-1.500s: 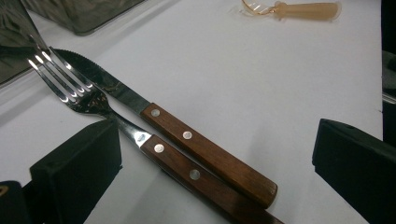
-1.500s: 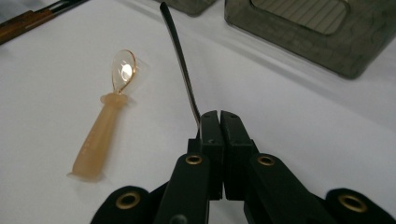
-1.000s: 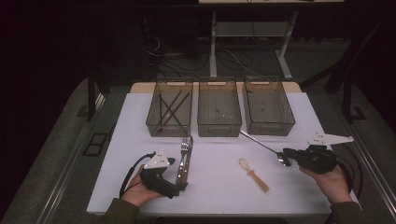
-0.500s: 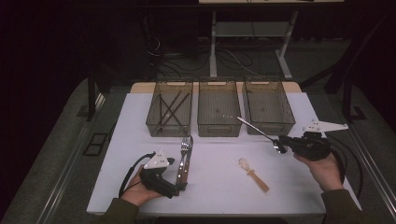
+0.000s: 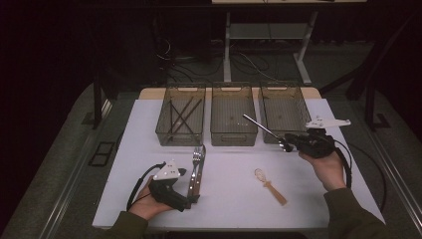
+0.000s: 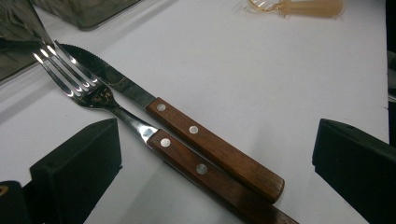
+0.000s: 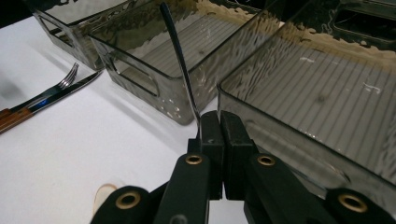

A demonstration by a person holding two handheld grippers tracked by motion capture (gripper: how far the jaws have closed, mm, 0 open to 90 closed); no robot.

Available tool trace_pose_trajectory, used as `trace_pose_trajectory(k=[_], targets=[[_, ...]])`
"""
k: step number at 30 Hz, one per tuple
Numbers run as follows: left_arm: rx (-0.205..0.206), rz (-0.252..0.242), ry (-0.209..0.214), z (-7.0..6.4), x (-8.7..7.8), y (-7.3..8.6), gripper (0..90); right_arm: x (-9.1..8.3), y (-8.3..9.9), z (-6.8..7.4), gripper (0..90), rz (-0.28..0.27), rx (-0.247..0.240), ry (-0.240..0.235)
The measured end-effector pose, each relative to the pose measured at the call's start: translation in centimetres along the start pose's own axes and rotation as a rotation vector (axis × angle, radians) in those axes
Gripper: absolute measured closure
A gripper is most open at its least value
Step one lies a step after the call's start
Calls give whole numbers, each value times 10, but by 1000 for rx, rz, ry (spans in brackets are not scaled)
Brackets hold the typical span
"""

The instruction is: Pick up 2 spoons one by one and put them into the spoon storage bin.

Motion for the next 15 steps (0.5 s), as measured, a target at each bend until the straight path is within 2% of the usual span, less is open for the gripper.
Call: trace_pose_trajectory(k=[6,15], targets=[[-3,0,2,-1,0,0,2,16,-14,2,891,3,2,33],[10,1,13,-1,0,0,2,40,-41,1,891,9,6,57]])
Point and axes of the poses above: each handheld gripper's, and its own axes: x roughly forward along the jaws, y roughly out of its underside, z roughly to its left, the point moved 4 cm from there along x, roughly forward along the jaws, and after that the axes turned 8 degrees about -x, right-handed, at the moved point
